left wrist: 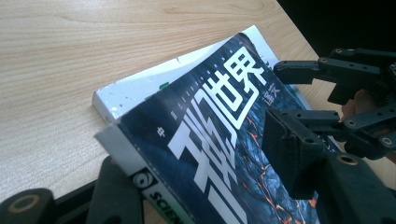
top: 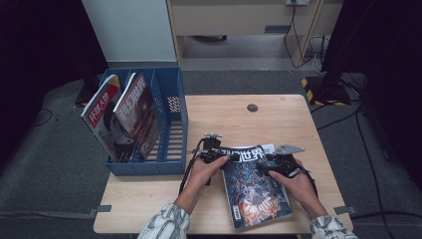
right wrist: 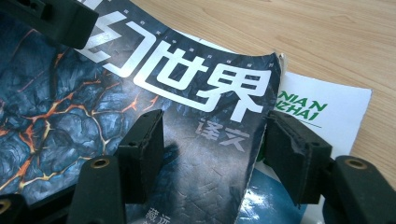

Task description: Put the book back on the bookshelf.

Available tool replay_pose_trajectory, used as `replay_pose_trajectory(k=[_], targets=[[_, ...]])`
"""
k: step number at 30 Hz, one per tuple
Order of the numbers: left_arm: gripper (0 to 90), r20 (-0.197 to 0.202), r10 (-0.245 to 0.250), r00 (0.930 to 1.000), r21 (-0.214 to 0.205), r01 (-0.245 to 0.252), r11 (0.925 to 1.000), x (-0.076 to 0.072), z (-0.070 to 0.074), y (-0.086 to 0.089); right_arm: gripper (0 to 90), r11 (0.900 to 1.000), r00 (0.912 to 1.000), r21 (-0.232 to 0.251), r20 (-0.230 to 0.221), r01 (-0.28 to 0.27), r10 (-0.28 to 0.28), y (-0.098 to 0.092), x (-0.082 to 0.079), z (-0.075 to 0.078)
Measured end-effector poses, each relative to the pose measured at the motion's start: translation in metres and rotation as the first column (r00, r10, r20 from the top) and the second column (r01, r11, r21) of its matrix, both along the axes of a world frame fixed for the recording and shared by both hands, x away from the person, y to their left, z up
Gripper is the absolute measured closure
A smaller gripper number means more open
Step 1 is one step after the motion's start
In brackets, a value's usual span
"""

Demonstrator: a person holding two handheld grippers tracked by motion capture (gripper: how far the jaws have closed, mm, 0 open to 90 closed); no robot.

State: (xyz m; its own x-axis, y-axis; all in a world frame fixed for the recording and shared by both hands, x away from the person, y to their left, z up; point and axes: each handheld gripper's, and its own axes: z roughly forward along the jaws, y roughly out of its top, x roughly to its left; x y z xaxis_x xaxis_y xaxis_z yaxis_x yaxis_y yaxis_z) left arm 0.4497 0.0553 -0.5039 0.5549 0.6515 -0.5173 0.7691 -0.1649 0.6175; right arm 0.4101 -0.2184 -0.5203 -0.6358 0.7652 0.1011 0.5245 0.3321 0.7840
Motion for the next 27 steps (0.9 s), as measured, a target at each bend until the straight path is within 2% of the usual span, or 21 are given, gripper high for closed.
replay_pose_trajectory(k=[4, 7, 9, 14, 17, 20, 22, 27], targets=[[36.8, -0.010, 0.008, 0.9999, 0.004, -0.008, 1.0000, 0.003, -0.002, -0.003, 38.5, 1.0000, 1.0000, -0.005, 0.006, 0.003, -0.003, 0.001, -0.001, 0.000], [32.7, -0.020, 0.001, 0.9998, -0.017, -0.001, 0.9999, 0.004, -0.004, -0.004, 38.5, 1.0000, 1.0000, -0.005, 0.008, 0.002, -0.002, 0.001, -0.001, 0.000], [33.0, -0.015, -0.001, 0.9999, -0.016, 0.000, 0.9999, 0.005, -0.004, -0.004, 38.6, 1.0000, 0.9999, -0.009, 0.011, -0.002, 0.003, 0.001, -0.001, 0.000], [49.6, 0.001, 0.003, 1.0000, 0.006, -0.003, 1.0000, 0.004, -0.003, -0.005, 38.7, 0.9999, 0.9999, -0.012, 0.014, -0.002, 0.002, 0.001, -0.001, 0.000], [53.5, -0.010, 0.008, 0.9999, -0.004, -0.008, 1.0000, 0.004, -0.002, -0.006, 38.7, 0.9999, 0.9999, -0.017, 0.016, 0.001, -0.001, 0.002, -0.002, 0.001], [53.7, -0.011, 0.004, 0.9999, 0.001, -0.004, 1.0000, 0.004, -0.001, -0.007, 38.7, 0.9998, 0.9997, -0.021, 0.025, 0.000, 0.000, 0.002, -0.002, 0.001], [54.2, -0.020, 0.006, 0.9998, -0.010, -0.006, 0.9999, 0.005, -0.001, -0.007, 38.6, 0.9996, 0.9996, -0.027, 0.028, 0.000, 0.001, 0.003, -0.003, 0.001], [64.8, -0.013, 0.012, 0.9999, -0.060, -0.012, 0.9981, 0.003, 0.007, -0.007, 37.1, 0.9995, 0.9996, -0.031, 0.027, -0.001, 0.002, 0.003, -0.004, 0.002]])
